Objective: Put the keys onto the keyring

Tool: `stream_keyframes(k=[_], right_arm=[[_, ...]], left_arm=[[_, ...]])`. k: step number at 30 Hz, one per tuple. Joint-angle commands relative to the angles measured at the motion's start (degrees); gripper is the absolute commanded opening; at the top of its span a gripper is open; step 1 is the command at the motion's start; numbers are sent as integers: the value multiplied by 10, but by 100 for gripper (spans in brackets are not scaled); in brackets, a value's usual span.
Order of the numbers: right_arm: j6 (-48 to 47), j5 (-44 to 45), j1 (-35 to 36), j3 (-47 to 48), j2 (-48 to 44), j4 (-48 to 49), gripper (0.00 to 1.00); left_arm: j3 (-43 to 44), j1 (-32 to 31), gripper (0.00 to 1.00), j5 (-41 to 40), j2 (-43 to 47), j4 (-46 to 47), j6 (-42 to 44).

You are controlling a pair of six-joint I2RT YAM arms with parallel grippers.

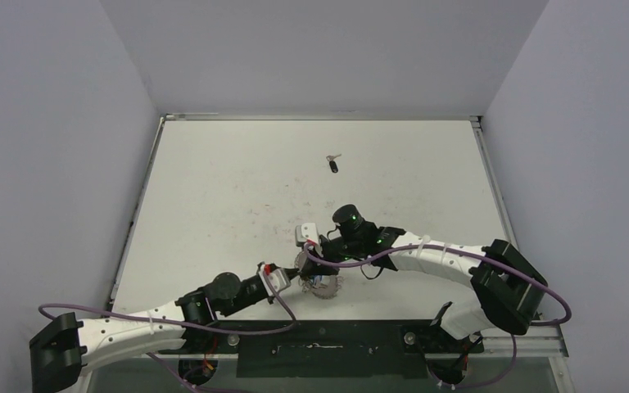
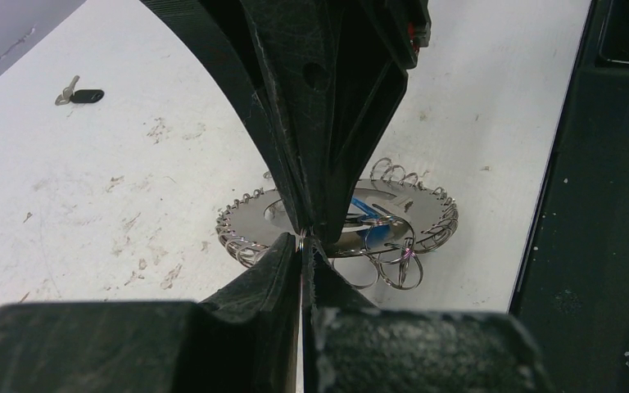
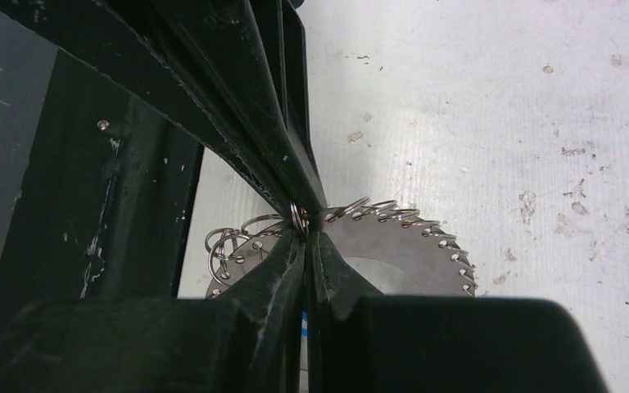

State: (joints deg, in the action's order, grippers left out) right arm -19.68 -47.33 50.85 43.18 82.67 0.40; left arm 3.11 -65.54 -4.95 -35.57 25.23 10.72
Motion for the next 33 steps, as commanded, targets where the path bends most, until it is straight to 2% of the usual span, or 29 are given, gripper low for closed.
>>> stream_keyframes(k=[1, 9, 16, 25, 29, 33], right_arm=[[-3, 26, 6, 32, -26, -28, 0], [-8, 81, 18, 78, -22, -94, 0], [-18, 98, 28, 114, -15, -145, 0], [-31, 100, 36, 131, -4, -169, 0], [-36, 100, 37, 133, -3, -172, 0], [-41, 96, 38, 136, 0, -175, 0]], left_arm=[[5, 0, 0, -13, 7, -26, -6], [32, 1, 0, -11, -14, -54, -7], [68, 0, 20, -20, -43, -78, -6], [78, 0, 49, -35, -40, -56, -13], [87, 0, 50, -37, -10, -88, 6], [98, 1, 44, -13, 12, -116, 31]])
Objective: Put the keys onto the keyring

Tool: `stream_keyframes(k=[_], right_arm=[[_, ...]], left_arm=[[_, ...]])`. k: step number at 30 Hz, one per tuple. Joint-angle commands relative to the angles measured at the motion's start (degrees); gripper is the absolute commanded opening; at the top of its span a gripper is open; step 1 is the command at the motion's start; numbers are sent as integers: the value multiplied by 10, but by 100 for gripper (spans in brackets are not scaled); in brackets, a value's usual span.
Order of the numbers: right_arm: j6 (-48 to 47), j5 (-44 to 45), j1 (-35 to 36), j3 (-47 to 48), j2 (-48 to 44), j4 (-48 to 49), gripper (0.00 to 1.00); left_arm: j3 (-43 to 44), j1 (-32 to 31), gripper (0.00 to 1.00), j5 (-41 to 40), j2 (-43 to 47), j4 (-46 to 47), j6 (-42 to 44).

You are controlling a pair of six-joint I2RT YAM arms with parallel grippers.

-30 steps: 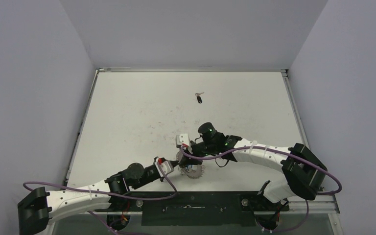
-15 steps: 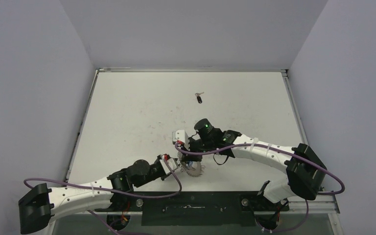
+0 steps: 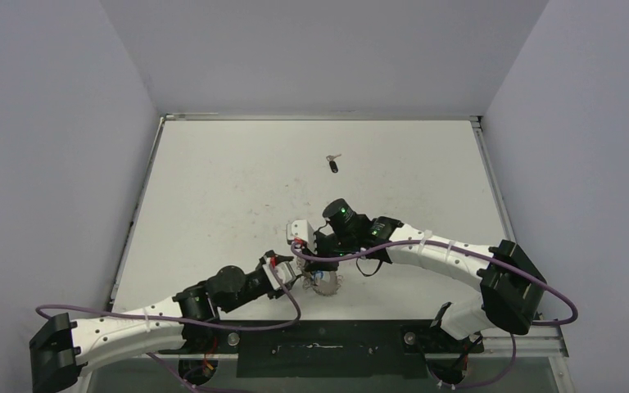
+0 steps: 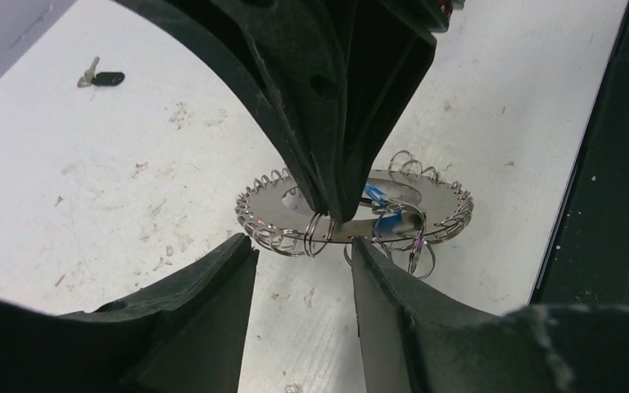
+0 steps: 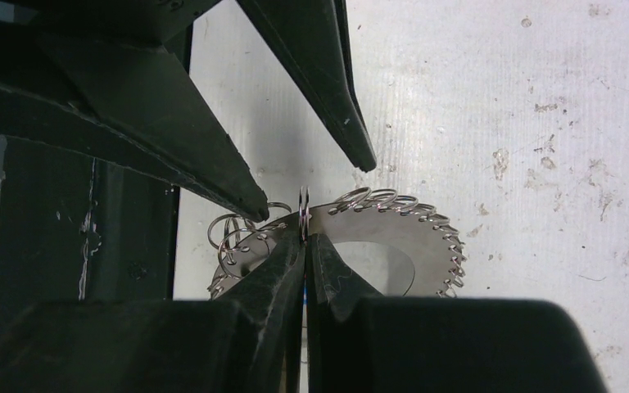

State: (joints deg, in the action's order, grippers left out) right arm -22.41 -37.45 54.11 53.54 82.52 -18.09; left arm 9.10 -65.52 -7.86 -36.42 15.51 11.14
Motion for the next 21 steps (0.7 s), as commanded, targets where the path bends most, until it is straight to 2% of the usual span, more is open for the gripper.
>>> stream_keyframes(k=[1, 5, 15, 17, 20, 21], right_arm=[[-14, -3, 6, 33, 1, 9, 0], [-16, -6, 8, 36, 3, 8, 0], [-17, -8, 10, 32, 0, 8, 0], [-18, -8, 11, 32, -1, 8, 0], [-19, -8, 11, 32, 2, 8, 0], [-18, -8, 11, 33, 3, 8, 0]], left_arm=[[40, 0, 42, 24, 22, -23, 30], [45, 0, 29, 52, 10, -15, 46], [73, 1, 26, 62, -67, -25, 62], [74, 1, 20, 58, -70, -25, 60], [69, 2, 0, 53, -63, -15, 55], [67, 2, 0, 51, -60, -15, 55]])
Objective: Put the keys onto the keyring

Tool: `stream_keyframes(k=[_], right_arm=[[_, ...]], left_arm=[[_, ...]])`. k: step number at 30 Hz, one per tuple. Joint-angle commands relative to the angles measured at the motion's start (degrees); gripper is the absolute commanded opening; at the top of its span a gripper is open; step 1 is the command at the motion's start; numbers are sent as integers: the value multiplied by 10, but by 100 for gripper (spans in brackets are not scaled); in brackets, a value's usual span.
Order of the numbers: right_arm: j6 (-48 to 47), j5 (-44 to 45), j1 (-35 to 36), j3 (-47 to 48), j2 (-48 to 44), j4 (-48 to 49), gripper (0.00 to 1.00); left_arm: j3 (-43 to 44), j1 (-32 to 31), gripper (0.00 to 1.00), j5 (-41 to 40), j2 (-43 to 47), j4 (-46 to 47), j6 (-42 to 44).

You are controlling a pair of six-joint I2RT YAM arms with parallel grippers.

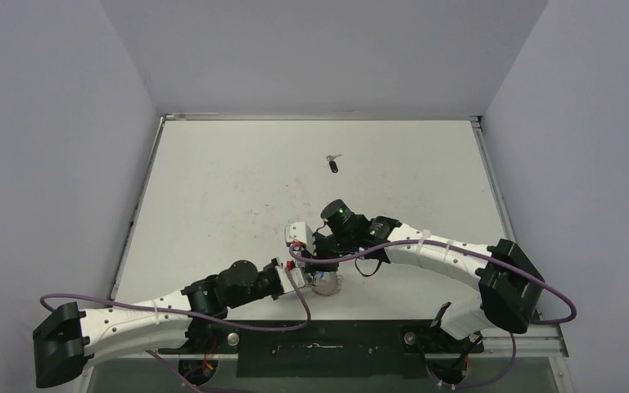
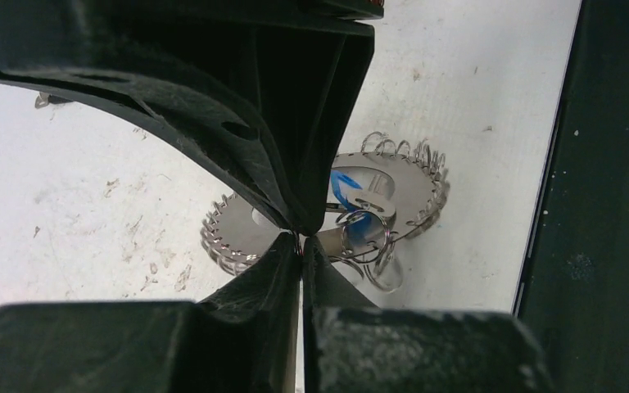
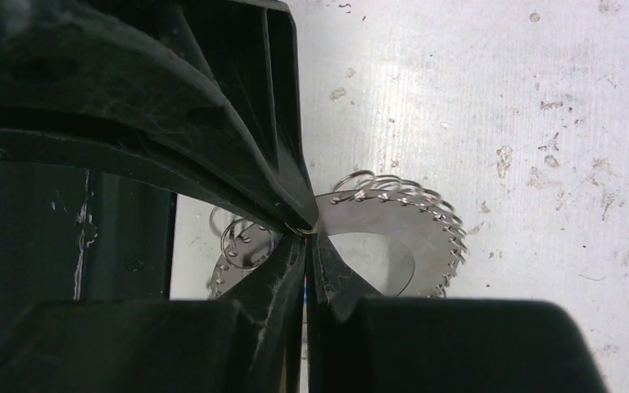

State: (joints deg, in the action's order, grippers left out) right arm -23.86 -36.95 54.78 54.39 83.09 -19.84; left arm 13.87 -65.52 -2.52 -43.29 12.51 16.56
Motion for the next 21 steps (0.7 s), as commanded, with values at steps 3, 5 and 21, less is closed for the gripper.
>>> stream_keyframes(k=[3, 5, 21], right_arm=[[1, -11, 4, 26, -2, 26, 0], [9, -14, 1, 23, -2, 36, 0], [52, -61, -41, -83, -20, 191, 22]], left_arm=[[15, 2, 0, -10, 22, 10, -2], [7, 3, 0, -15, 33, 11, -9], [-77, 4, 0, -15, 101, 140, -59]])
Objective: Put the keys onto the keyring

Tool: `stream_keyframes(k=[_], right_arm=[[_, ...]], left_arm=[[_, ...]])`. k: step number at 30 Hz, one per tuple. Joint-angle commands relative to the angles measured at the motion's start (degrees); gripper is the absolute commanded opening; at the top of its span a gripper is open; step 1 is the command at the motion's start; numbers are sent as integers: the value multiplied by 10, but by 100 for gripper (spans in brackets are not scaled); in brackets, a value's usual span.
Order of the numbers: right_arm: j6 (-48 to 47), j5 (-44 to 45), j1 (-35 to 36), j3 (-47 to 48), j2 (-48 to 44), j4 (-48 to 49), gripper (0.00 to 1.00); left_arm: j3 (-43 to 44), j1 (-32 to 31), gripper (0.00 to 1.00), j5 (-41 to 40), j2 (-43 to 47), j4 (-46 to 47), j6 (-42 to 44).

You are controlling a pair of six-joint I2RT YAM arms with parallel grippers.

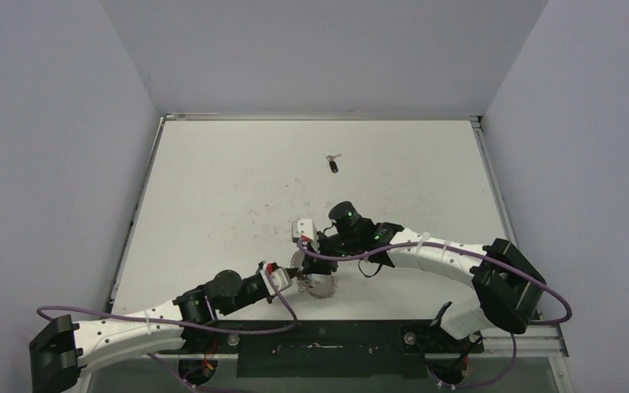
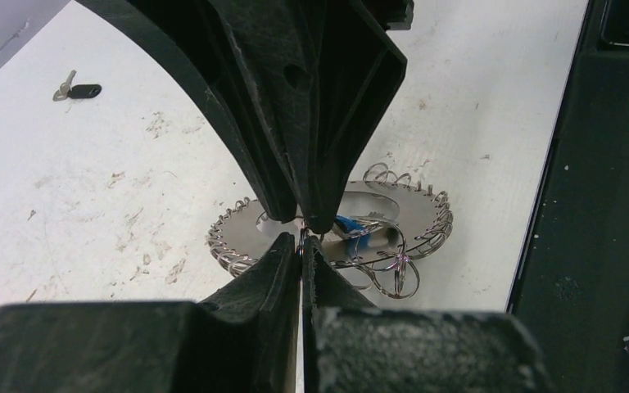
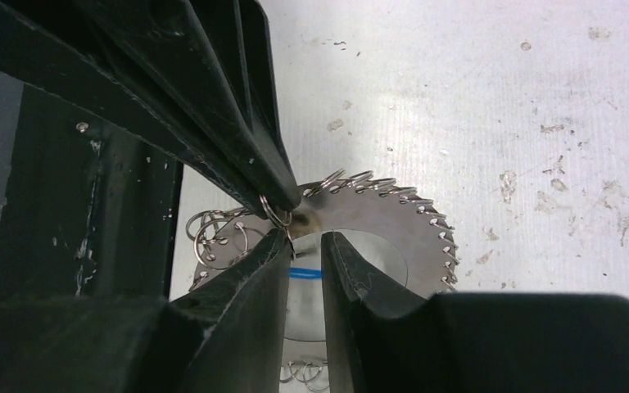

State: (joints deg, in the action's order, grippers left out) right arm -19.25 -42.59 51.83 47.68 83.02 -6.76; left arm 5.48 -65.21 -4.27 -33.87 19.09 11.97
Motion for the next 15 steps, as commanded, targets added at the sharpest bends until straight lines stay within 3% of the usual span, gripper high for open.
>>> stream_keyframes(k=[1, 10, 15], right_arm=[[6, -3, -13, -19, -19, 63, 23], [6, -16, -16, -30, -6, 92, 18], [15, -7, -16, -44, -9, 109, 23]], left_arm=[[7, 1, 0, 3, 6, 76, -13], [3, 1, 0, 7, -2, 100, -15], [2, 1, 0, 7, -2, 104, -16]])
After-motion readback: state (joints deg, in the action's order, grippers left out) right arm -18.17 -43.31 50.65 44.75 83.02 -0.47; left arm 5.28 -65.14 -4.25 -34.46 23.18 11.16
